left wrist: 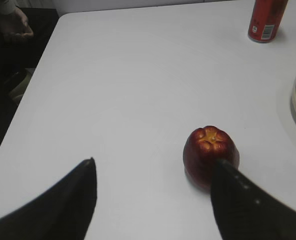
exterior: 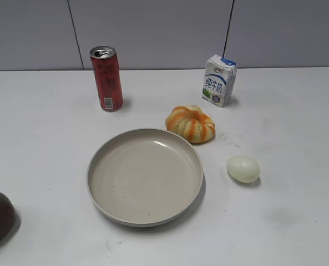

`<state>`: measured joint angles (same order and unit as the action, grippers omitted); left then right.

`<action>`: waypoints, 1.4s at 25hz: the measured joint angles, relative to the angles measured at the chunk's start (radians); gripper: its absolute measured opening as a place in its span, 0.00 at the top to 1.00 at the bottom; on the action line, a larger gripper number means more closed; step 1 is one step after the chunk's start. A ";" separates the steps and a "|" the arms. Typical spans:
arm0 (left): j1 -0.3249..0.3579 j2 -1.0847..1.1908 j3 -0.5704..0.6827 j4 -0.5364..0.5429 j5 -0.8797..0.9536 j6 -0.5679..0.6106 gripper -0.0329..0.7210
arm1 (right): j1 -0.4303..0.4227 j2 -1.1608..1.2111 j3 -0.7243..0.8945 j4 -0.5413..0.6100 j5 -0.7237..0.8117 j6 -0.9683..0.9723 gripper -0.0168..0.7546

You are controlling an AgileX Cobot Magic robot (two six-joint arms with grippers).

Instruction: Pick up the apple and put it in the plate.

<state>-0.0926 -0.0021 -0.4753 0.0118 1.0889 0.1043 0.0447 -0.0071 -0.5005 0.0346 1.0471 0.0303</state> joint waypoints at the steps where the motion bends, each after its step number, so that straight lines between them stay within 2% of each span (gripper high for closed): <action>1: 0.000 0.000 0.000 0.000 0.000 0.000 0.24 | 0.000 0.000 0.000 0.000 0.000 0.000 0.22; 16: 0.000 0.066 0.000 -0.002 0.000 -0.001 0.26 | 0.000 0.000 0.000 0.000 0.000 0.001 0.22; 20: 0.000 0.168 -0.016 -0.058 -0.001 -0.001 0.25 | 0.000 0.000 0.000 0.000 0.000 0.001 0.22; 24: 0.000 0.307 -0.044 -0.148 -0.003 0.014 0.18 | 0.000 0.000 0.000 0.000 0.000 0.001 0.22; 29: 0.000 0.502 -0.056 -0.272 -0.033 0.121 0.14 | 0.000 0.000 0.000 0.000 0.000 0.001 0.22; 35: 0.000 0.739 -0.057 -0.295 -0.102 0.220 0.13 | 0.000 0.000 0.000 0.000 0.000 0.001 0.22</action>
<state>-0.0926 0.7367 -0.5321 -0.2835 0.9871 0.3243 0.0447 -0.0071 -0.5005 0.0346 1.0471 0.0312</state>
